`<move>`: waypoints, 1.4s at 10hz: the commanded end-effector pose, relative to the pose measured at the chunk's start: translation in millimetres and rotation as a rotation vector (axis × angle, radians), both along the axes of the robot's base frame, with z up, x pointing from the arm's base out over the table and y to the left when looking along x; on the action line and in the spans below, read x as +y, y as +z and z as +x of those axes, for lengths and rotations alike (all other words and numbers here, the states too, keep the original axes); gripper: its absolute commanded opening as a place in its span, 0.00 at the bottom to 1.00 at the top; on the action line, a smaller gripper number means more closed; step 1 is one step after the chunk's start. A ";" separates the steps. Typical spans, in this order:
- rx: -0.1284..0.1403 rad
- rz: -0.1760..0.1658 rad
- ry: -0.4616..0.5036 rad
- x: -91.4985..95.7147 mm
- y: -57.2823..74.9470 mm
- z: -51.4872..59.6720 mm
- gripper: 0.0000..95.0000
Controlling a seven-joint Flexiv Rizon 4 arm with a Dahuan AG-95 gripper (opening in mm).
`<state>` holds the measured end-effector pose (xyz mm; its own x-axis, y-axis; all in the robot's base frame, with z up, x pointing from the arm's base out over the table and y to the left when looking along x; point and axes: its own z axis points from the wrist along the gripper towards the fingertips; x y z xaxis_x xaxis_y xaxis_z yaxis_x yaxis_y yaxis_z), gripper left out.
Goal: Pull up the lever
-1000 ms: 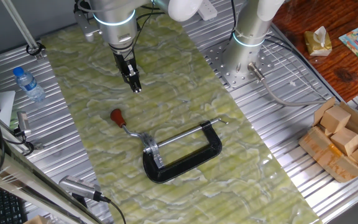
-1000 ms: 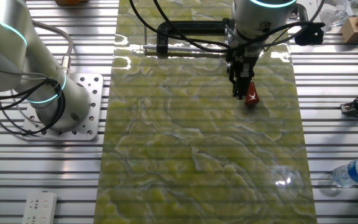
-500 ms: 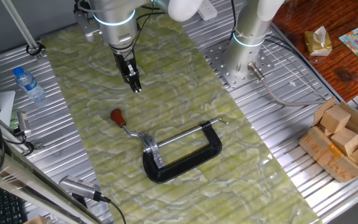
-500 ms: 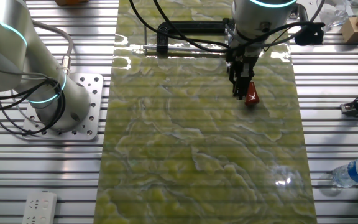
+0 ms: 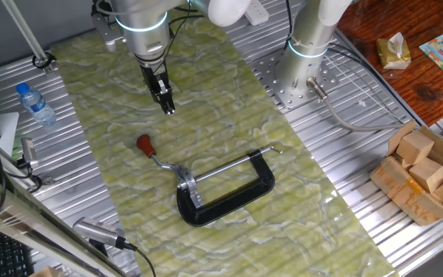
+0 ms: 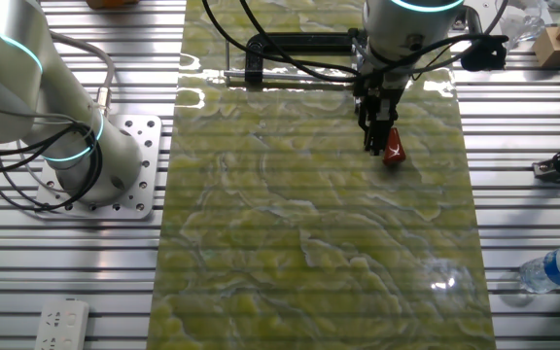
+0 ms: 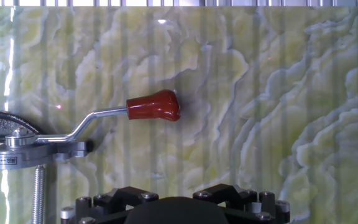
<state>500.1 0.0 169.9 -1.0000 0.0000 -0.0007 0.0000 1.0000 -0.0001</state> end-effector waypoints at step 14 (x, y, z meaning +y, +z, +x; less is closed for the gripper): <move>0.010 0.047 0.100 0.4 -0.1 0.0 0.00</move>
<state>500.0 0.5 170.1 -0.9948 -0.1014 0.0075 -0.1009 0.9937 0.0479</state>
